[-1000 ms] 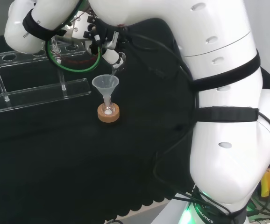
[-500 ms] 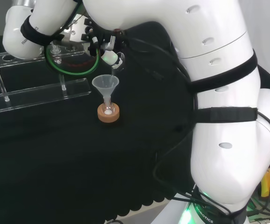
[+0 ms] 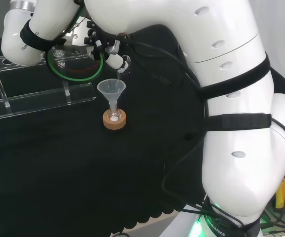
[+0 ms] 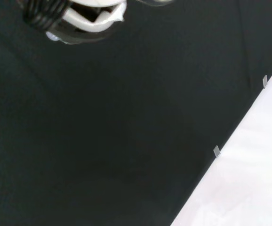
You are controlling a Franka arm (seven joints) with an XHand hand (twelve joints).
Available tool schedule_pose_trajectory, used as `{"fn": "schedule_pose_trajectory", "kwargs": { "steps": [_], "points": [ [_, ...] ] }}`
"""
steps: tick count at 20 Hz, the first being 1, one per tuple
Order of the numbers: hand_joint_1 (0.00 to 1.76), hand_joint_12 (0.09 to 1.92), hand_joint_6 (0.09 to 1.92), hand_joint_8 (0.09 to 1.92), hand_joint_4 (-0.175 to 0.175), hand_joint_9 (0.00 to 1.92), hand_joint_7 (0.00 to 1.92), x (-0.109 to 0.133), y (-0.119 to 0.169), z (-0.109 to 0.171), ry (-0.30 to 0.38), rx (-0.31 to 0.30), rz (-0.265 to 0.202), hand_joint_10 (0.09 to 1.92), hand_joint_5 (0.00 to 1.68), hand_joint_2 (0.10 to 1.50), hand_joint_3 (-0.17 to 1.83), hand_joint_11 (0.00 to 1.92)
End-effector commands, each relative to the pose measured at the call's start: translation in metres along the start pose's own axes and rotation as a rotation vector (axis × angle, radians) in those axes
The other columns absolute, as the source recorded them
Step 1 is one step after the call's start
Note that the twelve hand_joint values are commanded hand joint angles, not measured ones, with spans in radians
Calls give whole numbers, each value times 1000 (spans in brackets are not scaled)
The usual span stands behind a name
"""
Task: Pour all the NaCl from the weighing funnel into the round-bottom flask.
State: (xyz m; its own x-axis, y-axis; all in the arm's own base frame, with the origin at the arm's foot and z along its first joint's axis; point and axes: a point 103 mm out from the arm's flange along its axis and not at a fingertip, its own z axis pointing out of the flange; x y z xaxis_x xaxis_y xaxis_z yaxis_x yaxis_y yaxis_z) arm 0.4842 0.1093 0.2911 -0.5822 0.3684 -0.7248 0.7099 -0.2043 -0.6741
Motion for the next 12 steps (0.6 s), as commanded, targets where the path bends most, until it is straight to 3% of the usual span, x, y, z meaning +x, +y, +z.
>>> {"fn": "schedule_pose_trajectory", "kwargs": {
  "steps": [1,12],
  "points": [
    [1104,911,927,546,103,1385,1132,-3,-2,1,0,4,9,127,1136,709,685,1051],
    [1106,907,927,544,99,1387,1130,-6,-5,9,21,-4,27,125,1137,708,688,1053]
  ]
}}
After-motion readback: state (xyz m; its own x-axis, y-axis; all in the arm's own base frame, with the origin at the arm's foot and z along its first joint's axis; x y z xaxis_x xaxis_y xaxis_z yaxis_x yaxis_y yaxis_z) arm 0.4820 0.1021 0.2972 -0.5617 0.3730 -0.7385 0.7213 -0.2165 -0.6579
